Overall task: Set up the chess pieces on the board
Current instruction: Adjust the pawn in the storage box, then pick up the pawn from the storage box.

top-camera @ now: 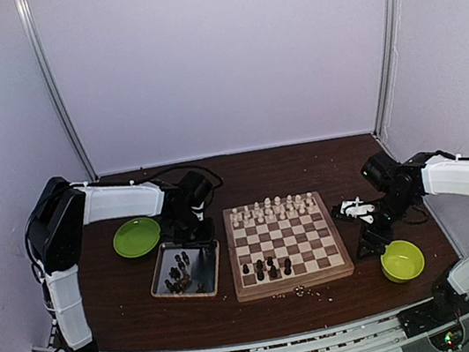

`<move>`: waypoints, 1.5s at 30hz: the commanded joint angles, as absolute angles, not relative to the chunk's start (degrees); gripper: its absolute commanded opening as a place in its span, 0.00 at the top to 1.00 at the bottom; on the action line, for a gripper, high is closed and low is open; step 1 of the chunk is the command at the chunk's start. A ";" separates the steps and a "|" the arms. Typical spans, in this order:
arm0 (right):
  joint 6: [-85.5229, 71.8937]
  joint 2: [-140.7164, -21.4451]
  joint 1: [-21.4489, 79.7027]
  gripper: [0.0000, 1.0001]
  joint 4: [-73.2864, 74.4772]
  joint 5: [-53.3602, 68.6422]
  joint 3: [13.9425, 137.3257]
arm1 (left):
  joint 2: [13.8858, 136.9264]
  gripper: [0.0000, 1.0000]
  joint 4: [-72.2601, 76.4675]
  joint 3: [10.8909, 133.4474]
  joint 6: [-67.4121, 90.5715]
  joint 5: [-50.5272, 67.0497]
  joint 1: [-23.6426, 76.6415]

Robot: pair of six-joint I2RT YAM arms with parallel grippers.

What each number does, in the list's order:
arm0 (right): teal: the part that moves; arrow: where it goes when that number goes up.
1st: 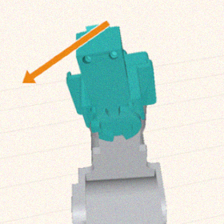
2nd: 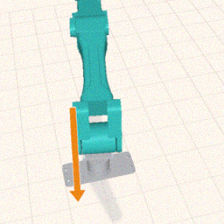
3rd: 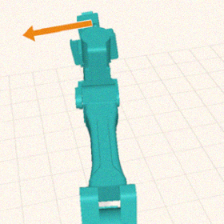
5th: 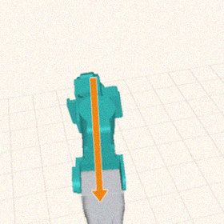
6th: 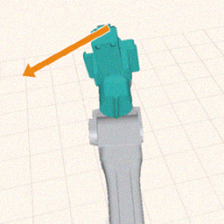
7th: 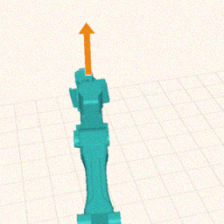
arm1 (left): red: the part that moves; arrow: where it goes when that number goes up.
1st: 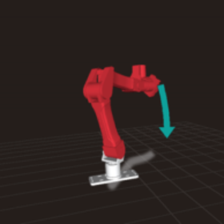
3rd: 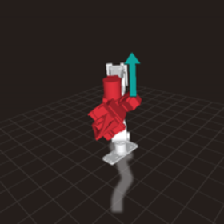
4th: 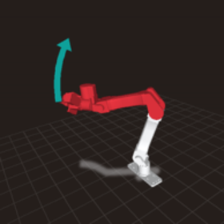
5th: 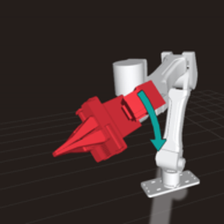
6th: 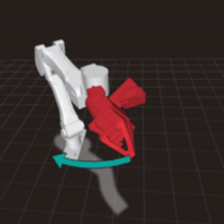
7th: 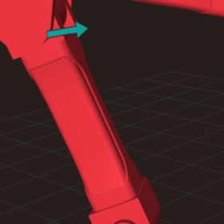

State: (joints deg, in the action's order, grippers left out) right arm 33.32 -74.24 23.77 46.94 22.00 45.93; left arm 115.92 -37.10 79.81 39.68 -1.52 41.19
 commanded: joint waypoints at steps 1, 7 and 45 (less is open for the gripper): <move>34.19 -74.19 24.30 0.20 47.41 21.36 47.26 | 116.38 0.69 -38.22 79.94 38.42 -3.73 41.57; 34.19 -74.18 24.35 0.20 47.37 21.18 47.15 | 116.21 0.77 -39.16 79.64 38.94 -2.53 41.58; 34.23 -74.18 24.34 0.20 47.46 21.14 47.16 | 117.94 0.74 -45.76 84.26 23.20 -4.49 42.02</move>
State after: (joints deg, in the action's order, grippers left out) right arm 33.32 -74.26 24.03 46.96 21.98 45.93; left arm 116.38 -44.03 82.21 28.29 -4.34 41.74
